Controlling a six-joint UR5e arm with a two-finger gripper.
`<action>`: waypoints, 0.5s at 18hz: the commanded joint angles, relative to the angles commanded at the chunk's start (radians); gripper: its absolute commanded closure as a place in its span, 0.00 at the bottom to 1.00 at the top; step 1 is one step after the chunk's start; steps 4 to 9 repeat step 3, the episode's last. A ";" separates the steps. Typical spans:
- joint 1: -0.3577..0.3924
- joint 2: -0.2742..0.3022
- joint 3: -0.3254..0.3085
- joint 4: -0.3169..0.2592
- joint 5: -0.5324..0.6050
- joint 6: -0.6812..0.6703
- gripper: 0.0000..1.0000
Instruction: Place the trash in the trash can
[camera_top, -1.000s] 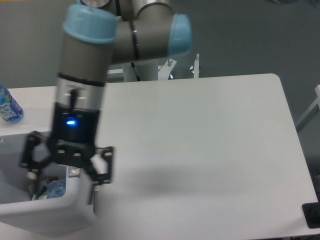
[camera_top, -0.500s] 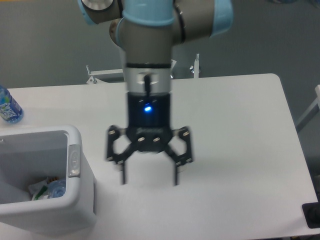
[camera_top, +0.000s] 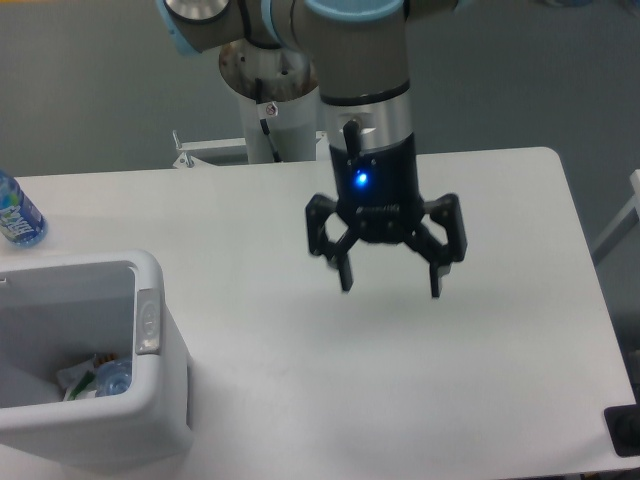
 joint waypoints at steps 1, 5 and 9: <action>0.008 0.008 -0.006 0.002 -0.002 -0.005 0.00; 0.014 0.015 -0.012 0.002 -0.006 -0.011 0.00; 0.014 0.015 -0.012 0.002 -0.006 -0.011 0.00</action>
